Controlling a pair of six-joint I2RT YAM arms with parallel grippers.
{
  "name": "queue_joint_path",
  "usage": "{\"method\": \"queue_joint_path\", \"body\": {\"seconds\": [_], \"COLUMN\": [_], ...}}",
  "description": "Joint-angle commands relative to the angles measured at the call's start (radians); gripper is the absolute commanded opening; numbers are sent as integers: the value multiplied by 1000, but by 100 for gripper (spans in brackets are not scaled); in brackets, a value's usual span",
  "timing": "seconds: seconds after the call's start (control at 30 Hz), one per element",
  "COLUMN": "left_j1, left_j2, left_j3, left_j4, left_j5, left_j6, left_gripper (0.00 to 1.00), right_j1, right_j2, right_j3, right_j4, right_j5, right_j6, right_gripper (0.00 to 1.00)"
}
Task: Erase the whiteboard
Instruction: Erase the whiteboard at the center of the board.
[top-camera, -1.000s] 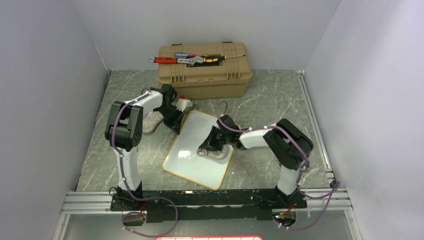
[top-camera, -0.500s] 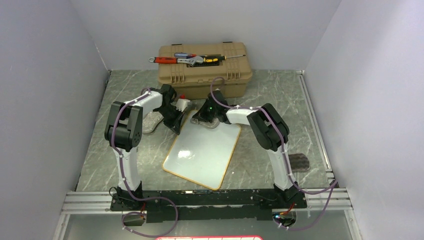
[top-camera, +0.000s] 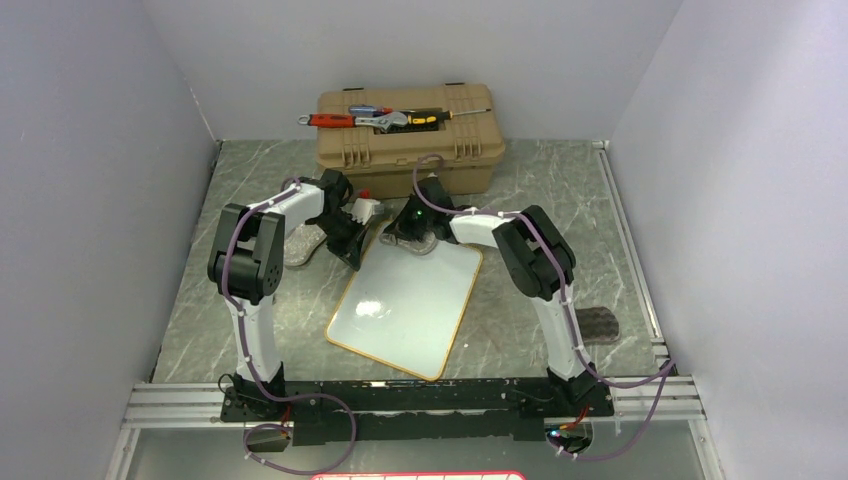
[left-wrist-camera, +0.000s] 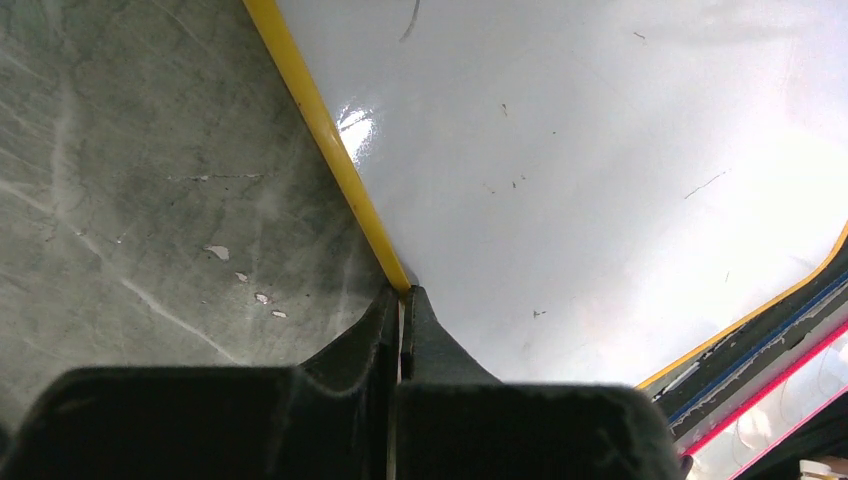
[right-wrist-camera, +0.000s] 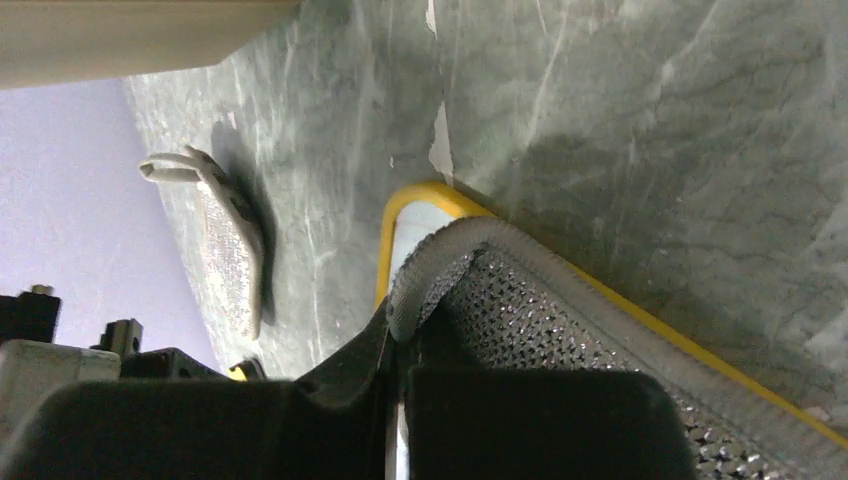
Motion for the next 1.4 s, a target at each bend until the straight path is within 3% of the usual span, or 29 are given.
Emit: {"method": "queue_joint_path", "body": {"seconds": [0.0, 0.13, 0.37, 0.47, 0.57, 0.77, 0.97, 1.07, 1.2, 1.3, 1.37], "left_j1": [-33, -33, -33, -33, -33, -33, -33, -33, -33, -33, -33], "left_j2": [86, 81, 79, 76, 69, 57, 66, 52, 59, 58, 51], "left_j3": [-72, -80, -83, -81, -84, -94, -81, -81, -76, -78, -82], "left_j4": [-61, -51, -49, -53, -55, -53, -62, -67, -68, -69, -67], "left_j5": [-39, -44, -42, -45, -46, -52, -46, -52, -55, -54, -58], "left_j6": [26, 27, 27, 28, 28, 27, 21, 27, 28, 28, 30], "left_gripper": [3, 3, 3, 3, 3, 3, 3, 3, 3, 3, 3], "right_j1": [-23, 78, 323, 386, 384, 196, 75, 102, 247, 340, 394], "right_j2": [73, 22, -167, -185, -163, -206, -127, -90, -80, -88, -114], "right_j3": [34, -79, -441, -485, -488, -471, -309, -255, -310, -439, -488], "right_j4": [-106, -55, 133, 155, 165, 98, 36, 42, 117, 333, 376], "right_j5": [51, -18, -36, -52, -70, 52, 109, 57, -28, -135, -151], "right_j6": [-40, -20, 127, 156, 171, 94, 13, 19, 78, 214, 251], "right_gripper": [0, 0, 0, 0, 0, 0, 0, 0, 0, 0, 0]}}
